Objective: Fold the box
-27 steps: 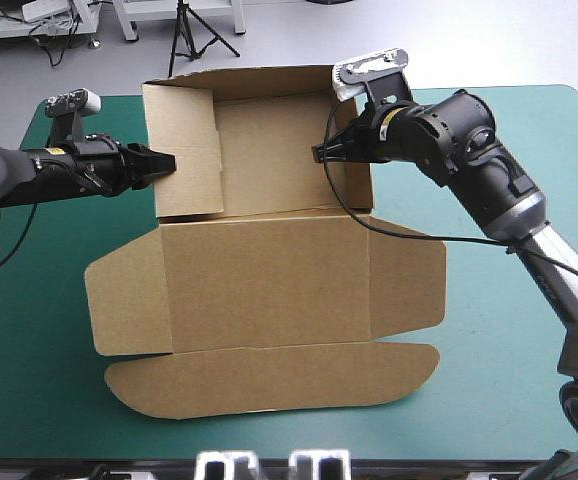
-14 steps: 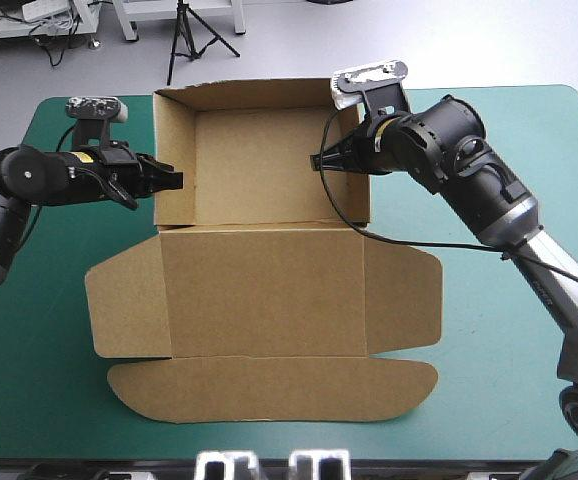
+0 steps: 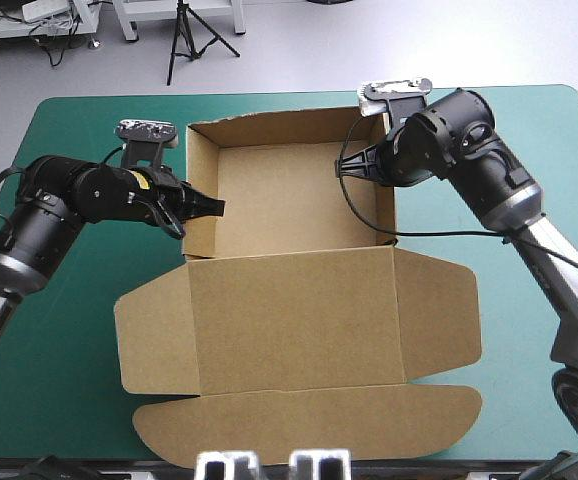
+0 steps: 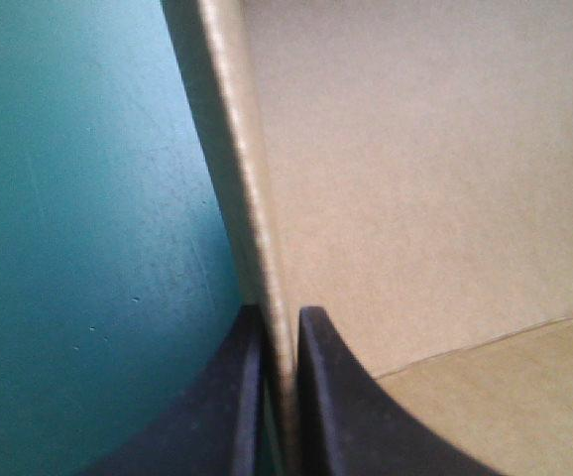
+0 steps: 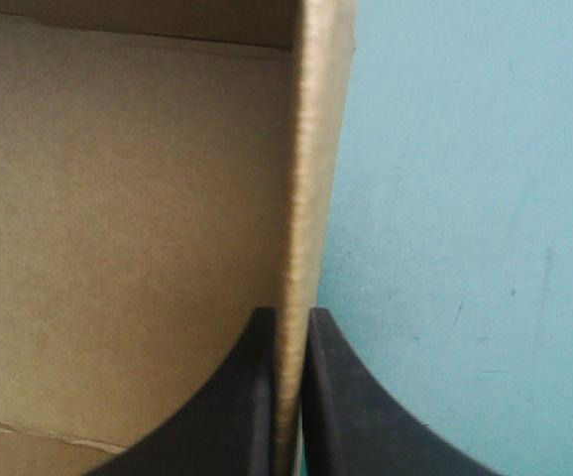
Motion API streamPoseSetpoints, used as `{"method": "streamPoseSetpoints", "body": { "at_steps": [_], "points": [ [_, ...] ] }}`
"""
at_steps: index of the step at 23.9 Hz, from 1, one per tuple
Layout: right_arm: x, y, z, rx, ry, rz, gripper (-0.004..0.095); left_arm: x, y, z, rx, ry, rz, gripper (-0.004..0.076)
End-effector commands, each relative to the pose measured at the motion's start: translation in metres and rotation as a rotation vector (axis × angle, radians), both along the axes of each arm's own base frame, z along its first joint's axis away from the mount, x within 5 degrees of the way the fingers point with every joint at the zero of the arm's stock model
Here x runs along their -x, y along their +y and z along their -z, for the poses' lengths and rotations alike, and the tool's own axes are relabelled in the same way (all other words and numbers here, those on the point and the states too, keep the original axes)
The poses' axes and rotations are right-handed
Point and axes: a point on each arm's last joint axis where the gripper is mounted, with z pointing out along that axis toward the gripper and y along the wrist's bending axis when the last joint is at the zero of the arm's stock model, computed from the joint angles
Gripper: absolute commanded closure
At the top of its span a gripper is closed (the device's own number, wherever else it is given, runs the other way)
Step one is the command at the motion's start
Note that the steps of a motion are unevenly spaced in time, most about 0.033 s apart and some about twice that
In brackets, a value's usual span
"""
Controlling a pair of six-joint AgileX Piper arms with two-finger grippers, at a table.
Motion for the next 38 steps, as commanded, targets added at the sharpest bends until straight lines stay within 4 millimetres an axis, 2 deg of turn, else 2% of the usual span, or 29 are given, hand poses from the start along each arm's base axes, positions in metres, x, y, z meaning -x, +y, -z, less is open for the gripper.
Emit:
{"method": "streamPoseSetpoints", "body": {
  "at_steps": [1, 7, 11, 12, 14, 16, 19, 22, 24, 25, 27, 29, 30, 31, 33, 35, 38],
  "points": [
    [-0.010, -0.011, -0.009, -0.088, -0.026, -0.026, 0.0921, -0.008, -0.011, -0.003, 0.049, -0.021, 0.014, 0.0733],
    [-0.040, -0.005, 0.029, -0.049, 0.080, -0.027, 0.0921, -0.048, -0.025, 0.044, 0.009, 0.066, -0.001, 0.0733],
    [-0.061, 0.006, 0.064, -0.003, 0.148, -0.054, 0.0921, -0.069, -0.030, 0.068, 0.003, 0.094, -0.019, 0.0733],
    [-0.069, 0.010, 0.080, 0.021, 0.181, -0.067, 0.0921, -0.079, -0.029, 0.078, -0.007, 0.135, -0.030, 0.0733],
    [-0.078, 0.015, 0.099, 0.042, 0.217, -0.081, 0.0921, -0.090, -0.026, 0.084, -0.015, 0.179, -0.043, 0.0733],
    [-0.081, 0.016, 0.106, 0.058, 0.220, -0.101, 0.0921, -0.096, -0.028, 0.077, -0.005, 0.144, -0.044, 0.0733],
    [-0.083, 0.013, 0.107, 0.116, 0.207, -0.131, 0.0921, -0.100, -0.029, 0.063, 0.009, 0.104, -0.041, 0.0732],
    [-0.081, 0.006, 0.109, 0.214, 0.223, -0.159, 0.0894, -0.100, -0.030, 0.059, 0.006, 0.110, -0.035, 0.0732],
    [-0.081, 0.003, 0.109, 0.256, 0.232, -0.159, 0.0795, -0.099, -0.029, 0.060, -0.009, 0.122, -0.016, 0.0714],
    [-0.081, 0.003, 0.109, 0.249, 0.233, -0.161, 0.0712, -0.098, -0.029, 0.060, -0.020, 0.134, -0.007, 0.0673],
    [-0.080, 0.005, 0.109, 0.246, 0.234, -0.164, 0.0637, -0.096, -0.029, 0.061, -0.027, 0.154, -0.004, 0.0588],
    [-0.080, 0.005, 0.109, 0.244, 0.235, -0.167, 0.0594, -0.095, -0.028, 0.062, -0.030, 0.170, -0.001, 0.0507],
    [-0.080, 0.005, 0.108, 0.244, 0.233, -0.167, 0.0575, -0.094, -0.028, 0.062, -0.036, 0.177, 0.000, 0.0436],
    [-0.079, 0.004, 0.106, 0.242, 0.229, -0.167, 0.0568, -0.094, -0.028, 0.063, -0.037, 0.182, 0.001, 0.0366],
    [-0.077, 0.003, 0.101, 0.241, 0.216, -0.173, 0.0568, -0.094, -0.028, 0.063, -0.038, 0.184, 0.001, 0.0284],
    [-0.073, 0.001, 0.093, 0.250, 0.193, -0.191, 0.0568, -0.093, -0.028, 0.062, -0.039, 0.188, 0.002, 0.0245],
    [-0.067, -0.003, 0.077, 0.249, 0.152, -0.204, 0.0568, -0.091, -0.027, 0.054, -0.057, 0.203, 0.011, 0.0243]
  ]
}}
